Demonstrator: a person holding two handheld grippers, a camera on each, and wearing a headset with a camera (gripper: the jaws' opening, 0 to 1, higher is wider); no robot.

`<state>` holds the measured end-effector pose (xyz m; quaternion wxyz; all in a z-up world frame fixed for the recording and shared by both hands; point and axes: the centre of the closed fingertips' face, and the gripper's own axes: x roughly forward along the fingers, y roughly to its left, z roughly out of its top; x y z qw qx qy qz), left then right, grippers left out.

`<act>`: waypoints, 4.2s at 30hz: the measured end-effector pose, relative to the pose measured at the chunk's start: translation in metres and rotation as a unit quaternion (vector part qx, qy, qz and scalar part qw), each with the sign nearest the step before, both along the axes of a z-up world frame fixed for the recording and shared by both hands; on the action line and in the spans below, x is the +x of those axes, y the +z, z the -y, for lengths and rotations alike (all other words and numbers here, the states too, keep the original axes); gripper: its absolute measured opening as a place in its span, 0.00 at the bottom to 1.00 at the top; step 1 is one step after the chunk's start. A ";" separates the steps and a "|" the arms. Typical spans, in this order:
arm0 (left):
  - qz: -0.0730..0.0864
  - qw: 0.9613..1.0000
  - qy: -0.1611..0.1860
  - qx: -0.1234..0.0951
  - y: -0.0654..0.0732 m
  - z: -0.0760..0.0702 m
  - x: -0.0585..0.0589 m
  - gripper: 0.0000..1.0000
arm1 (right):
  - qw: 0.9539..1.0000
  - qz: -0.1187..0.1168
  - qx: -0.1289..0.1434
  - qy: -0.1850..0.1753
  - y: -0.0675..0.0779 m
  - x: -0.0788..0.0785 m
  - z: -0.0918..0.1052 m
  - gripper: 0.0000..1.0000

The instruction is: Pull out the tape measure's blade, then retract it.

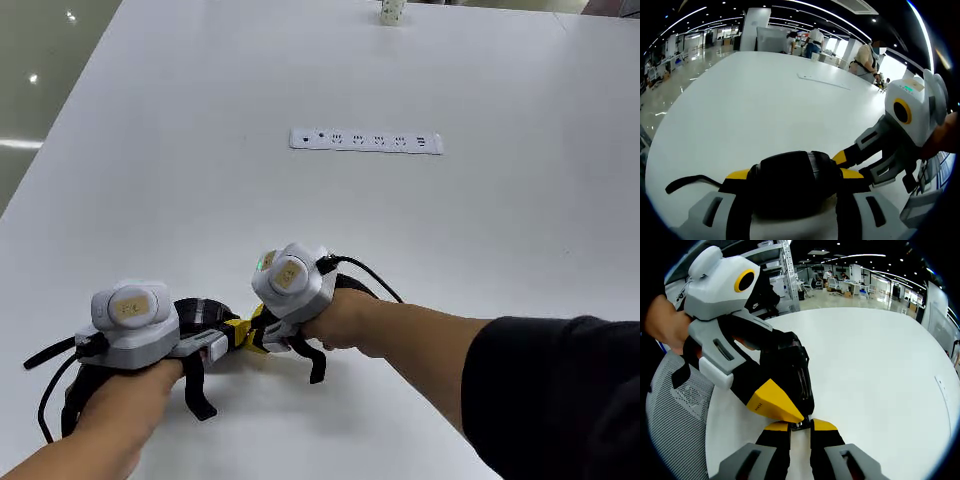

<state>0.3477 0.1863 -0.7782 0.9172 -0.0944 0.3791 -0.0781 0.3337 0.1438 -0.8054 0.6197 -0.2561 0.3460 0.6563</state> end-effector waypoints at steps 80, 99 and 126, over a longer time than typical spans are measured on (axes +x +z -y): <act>0.044 0.970 -0.239 0.017 0.039 -0.014 -0.063 0.99 | 0.977 0.076 0.056 -0.193 0.074 -0.006 0.222 0.44; 0.036 0.970 -0.237 0.029 0.044 -0.053 -0.079 0.99 | 0.952 0.052 0.052 -0.299 0.068 -0.009 0.320 0.78; 0.048 0.969 -0.242 0.027 0.053 -0.060 -0.082 0.99 | 0.944 0.052 0.042 -0.324 0.069 -0.018 0.369 0.99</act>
